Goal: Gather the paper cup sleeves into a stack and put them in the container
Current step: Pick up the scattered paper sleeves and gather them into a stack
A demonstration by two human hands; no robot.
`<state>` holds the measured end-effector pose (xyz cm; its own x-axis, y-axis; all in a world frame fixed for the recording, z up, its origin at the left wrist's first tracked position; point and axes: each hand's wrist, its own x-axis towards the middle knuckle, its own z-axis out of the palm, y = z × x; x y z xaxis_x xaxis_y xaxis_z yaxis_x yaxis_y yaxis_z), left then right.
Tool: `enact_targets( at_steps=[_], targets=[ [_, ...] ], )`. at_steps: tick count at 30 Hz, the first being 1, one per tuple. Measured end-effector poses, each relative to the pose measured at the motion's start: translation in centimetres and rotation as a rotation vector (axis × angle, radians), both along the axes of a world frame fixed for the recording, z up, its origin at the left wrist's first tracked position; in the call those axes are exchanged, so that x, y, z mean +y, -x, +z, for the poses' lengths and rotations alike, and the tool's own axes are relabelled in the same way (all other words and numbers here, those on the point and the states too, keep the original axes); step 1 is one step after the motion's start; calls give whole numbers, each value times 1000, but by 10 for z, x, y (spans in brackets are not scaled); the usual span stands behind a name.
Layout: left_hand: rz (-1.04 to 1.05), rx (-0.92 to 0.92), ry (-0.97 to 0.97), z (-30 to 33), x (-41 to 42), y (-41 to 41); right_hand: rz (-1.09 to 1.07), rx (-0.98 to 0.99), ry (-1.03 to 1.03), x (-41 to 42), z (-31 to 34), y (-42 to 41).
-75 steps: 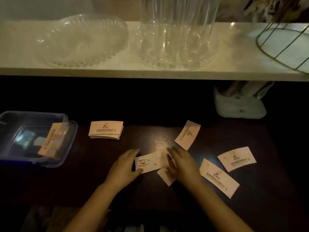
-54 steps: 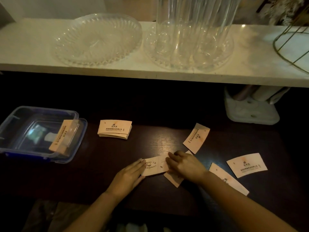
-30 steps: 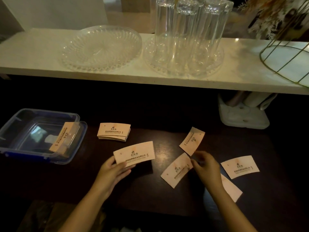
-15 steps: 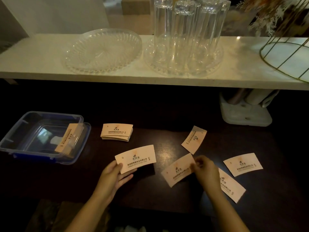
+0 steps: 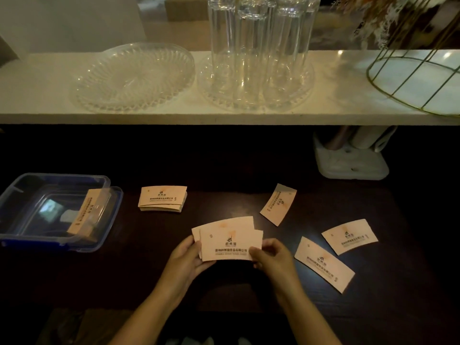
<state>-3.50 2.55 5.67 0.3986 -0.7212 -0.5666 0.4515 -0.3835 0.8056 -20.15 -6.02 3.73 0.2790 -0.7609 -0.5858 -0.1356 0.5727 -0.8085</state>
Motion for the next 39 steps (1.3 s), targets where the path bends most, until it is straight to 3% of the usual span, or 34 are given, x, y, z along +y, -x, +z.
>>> enact_targets(
  at_steps=[3,6,9,11,14,16,18,25,27,32,39],
  targets=[
    [-35,12,26,3,0,0,-9,-20,42,2,-2,1],
    [-91,-91,16,4,-2,3,-14,-62,55,2,0,3],
    [-35,-112,-10,1,-3,6,75,-26,117,0,-4,14],
    [31,-43,-20,-2,-2,4,96,166,304,-6,-12,33],
    [69,11,-30,-4,2,-2,203,767,723,-21,-25,80],
    [70,30,-32,-6,3,-2,390,1061,789,-28,-34,105],
    [72,59,-40,-8,3,2,482,1140,739,-32,-43,115],
    [57,112,-62,-8,0,9,410,1117,760,-35,-50,109],
    [59,114,-69,-7,0,8,366,992,757,-32,-45,103],
    [10,88,-54,-3,1,11,208,467,700,-18,-20,77],
    [-34,165,-19,5,-6,27,554,495,1126,-6,1,38]
  ],
)
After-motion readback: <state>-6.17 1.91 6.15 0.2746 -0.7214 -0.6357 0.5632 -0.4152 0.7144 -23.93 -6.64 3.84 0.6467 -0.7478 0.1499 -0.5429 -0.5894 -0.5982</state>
